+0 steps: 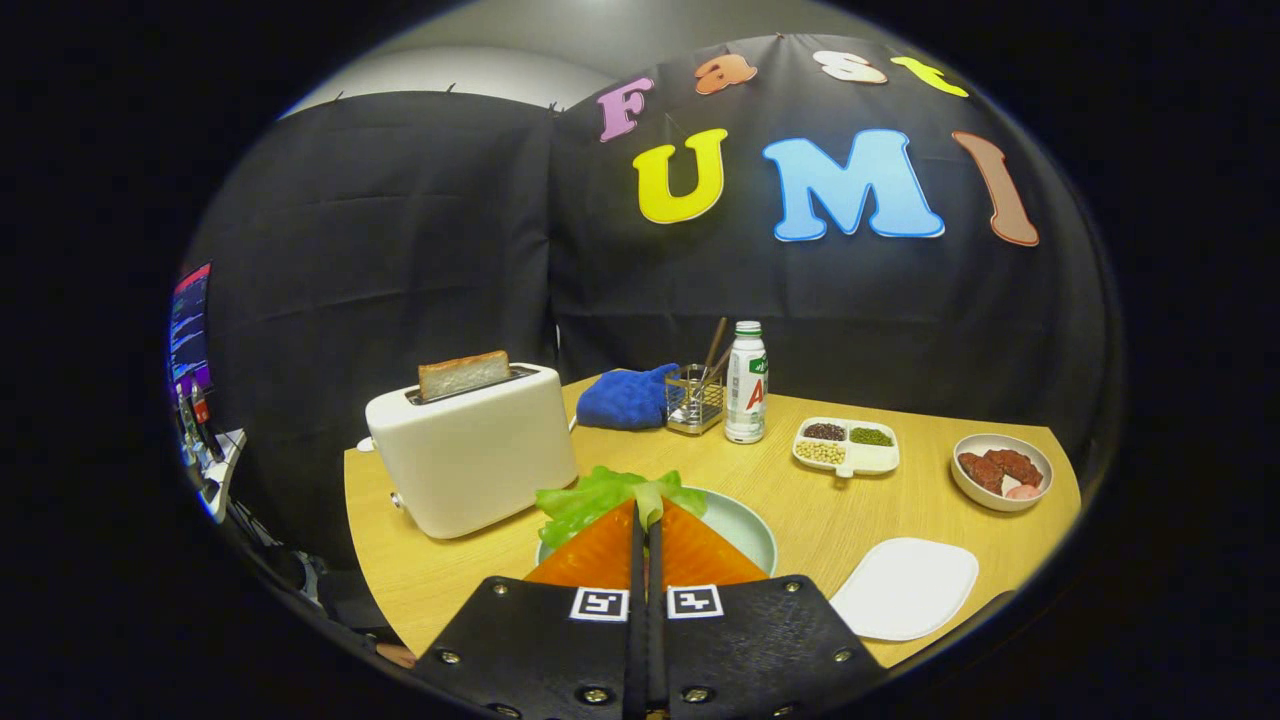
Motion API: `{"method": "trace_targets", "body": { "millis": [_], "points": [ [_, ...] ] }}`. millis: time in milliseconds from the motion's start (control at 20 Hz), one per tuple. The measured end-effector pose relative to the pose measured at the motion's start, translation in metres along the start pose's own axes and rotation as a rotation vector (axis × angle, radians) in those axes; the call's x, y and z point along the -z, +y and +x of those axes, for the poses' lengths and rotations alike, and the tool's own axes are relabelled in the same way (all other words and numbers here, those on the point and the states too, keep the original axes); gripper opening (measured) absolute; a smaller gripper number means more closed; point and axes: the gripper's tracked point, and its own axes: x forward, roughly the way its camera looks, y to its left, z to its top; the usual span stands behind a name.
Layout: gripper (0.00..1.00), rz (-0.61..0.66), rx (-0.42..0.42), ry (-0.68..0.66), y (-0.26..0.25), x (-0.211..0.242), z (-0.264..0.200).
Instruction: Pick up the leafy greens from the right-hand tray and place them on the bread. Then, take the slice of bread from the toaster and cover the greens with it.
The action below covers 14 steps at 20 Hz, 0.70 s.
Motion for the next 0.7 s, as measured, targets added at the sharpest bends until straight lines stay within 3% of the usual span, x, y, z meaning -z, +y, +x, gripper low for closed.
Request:
{"method": "trace_targets", "body": {
  "millis": [700],
  "points": [
    [0.00,0.048,0.043,0.082,-0.009,0.052,0.036]
  ]
}}
